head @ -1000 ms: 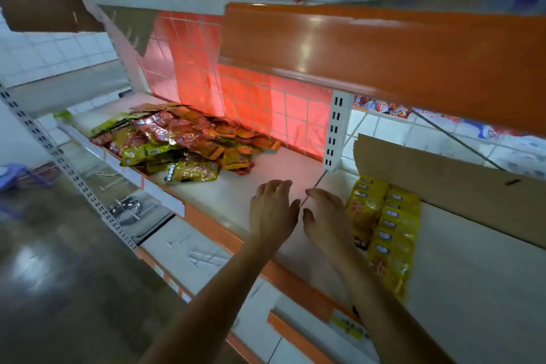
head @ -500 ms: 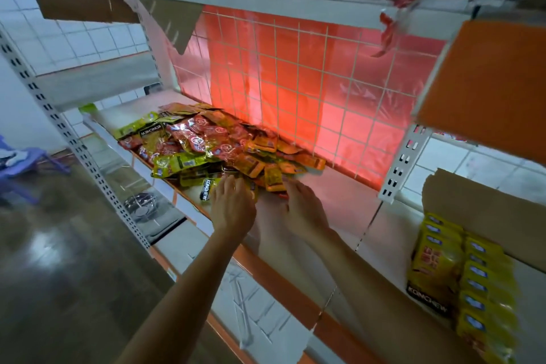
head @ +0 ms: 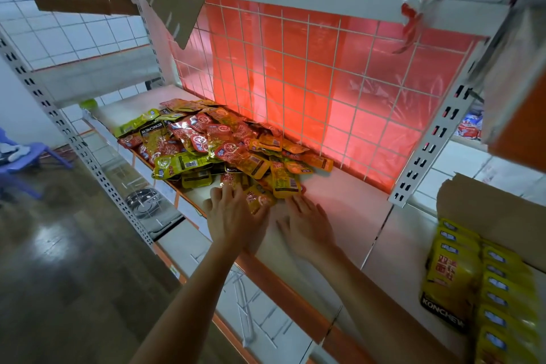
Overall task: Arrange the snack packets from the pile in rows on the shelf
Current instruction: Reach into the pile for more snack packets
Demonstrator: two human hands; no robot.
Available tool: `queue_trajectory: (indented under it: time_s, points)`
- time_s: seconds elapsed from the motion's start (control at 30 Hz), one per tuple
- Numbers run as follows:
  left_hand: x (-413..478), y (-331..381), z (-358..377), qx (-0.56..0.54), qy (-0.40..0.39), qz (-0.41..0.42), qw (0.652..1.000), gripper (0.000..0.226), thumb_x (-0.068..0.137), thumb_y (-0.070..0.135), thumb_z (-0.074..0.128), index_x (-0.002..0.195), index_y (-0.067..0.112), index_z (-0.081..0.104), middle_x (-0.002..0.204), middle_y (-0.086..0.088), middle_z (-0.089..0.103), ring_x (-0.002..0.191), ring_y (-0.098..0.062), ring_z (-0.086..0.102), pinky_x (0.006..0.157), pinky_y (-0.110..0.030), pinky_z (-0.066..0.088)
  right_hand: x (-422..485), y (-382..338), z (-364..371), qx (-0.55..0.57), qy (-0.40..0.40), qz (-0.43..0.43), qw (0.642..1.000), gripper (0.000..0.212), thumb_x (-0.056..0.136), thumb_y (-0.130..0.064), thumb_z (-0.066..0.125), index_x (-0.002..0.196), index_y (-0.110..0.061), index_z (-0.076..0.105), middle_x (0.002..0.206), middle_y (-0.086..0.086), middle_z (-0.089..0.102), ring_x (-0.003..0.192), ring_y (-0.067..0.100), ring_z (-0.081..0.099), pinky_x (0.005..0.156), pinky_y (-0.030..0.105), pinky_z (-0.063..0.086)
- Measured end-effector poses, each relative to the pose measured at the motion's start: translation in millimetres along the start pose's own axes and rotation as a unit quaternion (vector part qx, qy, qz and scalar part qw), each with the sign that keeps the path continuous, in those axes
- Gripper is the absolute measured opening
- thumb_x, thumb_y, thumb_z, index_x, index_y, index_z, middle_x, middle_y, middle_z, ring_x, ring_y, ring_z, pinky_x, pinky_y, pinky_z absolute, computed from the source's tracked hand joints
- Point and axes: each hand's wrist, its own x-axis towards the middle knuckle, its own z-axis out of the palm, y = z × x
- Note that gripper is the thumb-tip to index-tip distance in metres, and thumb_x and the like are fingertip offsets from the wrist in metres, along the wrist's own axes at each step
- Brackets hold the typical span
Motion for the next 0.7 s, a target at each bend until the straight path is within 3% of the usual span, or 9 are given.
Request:
queue_trajectory:
  time_s: [0.13,0.2,0.33,0.5,0.7]
  points:
    - [1,0,0,-0.034,0.011,-0.008,0.999,0.065,0.078,0.074,0.048,0.103,0.014,0.056,0.103,-0.008,0.054,0.096,-0.027,0.050,0.080,-0.039,0.043,4,-3,-11,0.002,0.066,0.034,0.997,0.035,0.095,-0.034,0.042,0.119,-0.013,0.055,0.123,0.008,0.058,0.115,0.028,0.050,0.092,0.035,0.037]
    - [1,1,-2,-0.083,0.016,-0.016,0.996,0.060,0.078,0.069,0.052,0.101,0.014,0.054,0.099,-0.007,0.053,0.088,-0.027,0.056,0.071,-0.039,0.049,16,-9,-16,0.032,0.115,0.070,0.990,0.032,0.093,-0.031,0.045,0.114,-0.010,0.058,0.114,0.012,0.060,0.106,0.031,0.051,0.083,0.038,0.041]
    - [-1,3,-8,-0.123,-0.004,-0.056,0.991,0.054,0.080,0.071,0.047,0.102,0.021,0.047,0.097,-0.002,0.064,0.084,-0.026,0.064,0.066,-0.037,0.052,44,-21,-16,0.054,0.173,0.074,0.981,0.030,0.087,-0.032,0.060,0.103,-0.006,0.058,0.109,0.014,0.057,0.108,0.035,0.050,0.081,0.042,0.044]
    - [1,0,-9,-0.145,-0.011,-0.082,0.986,0.056,0.082,0.072,0.048,0.103,0.020,0.044,0.094,-0.006,0.070,0.086,-0.030,0.066,0.063,-0.034,0.046,66,-22,-3,0.064,0.078,0.086,0.991,0.041,0.091,-0.045,0.051,0.122,-0.019,0.051,0.129,0.007,0.047,0.124,0.029,0.038,0.094,0.041,0.038]
    - [-1,0,-12,-0.172,-0.005,-0.088,0.981,0.054,0.088,0.064,0.047,0.110,0.014,0.044,0.101,-0.012,0.069,0.092,-0.036,0.064,0.066,-0.037,0.044,49,-18,-6,-0.005,0.057,0.066,0.996,0.044,0.095,-0.042,0.046,0.135,-0.024,0.044,0.131,0.016,0.048,0.122,0.036,0.041,0.094,0.039,0.039]
